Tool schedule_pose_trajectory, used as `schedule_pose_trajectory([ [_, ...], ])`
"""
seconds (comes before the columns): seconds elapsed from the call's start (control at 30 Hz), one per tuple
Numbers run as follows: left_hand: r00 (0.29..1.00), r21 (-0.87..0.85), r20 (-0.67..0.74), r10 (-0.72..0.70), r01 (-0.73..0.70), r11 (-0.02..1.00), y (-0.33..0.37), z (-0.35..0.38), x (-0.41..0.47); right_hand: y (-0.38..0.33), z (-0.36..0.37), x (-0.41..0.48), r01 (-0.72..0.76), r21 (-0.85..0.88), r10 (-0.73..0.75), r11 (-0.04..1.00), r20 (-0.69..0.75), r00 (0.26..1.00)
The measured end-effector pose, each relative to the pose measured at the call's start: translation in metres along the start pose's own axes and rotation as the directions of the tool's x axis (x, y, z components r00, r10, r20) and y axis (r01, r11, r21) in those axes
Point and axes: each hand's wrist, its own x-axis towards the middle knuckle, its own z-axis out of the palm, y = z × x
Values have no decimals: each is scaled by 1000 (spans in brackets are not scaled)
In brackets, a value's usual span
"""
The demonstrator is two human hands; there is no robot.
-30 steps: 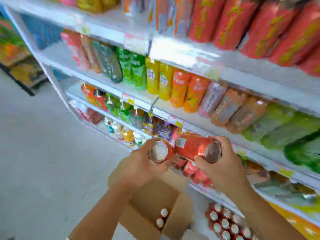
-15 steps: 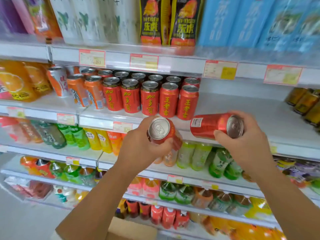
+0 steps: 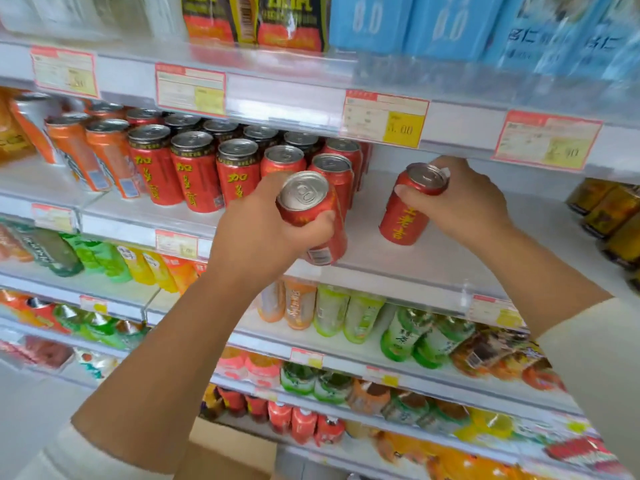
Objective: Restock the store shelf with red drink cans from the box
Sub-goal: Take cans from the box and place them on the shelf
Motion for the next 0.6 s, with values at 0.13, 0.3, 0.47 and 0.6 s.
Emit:
schedule_pose_trajectory([
  [0.13,1000,43,-29,-1,3,999,9,9,6,11,26,14,26,101,-22,995,-36,999],
  [0.3,999,14,-43,5,-4,1000,13,17,9,38,51,11,5,426,-42,905,79,996],
  [0.47,998,-71,-52,43,-47,996,9,23,15,40,67,44,40,360,-63,932,53,997],
  [0.6,995,-158,-68,74,-84,984,3,28,15,34,83,83,62,366,-63,929,-10,998],
])
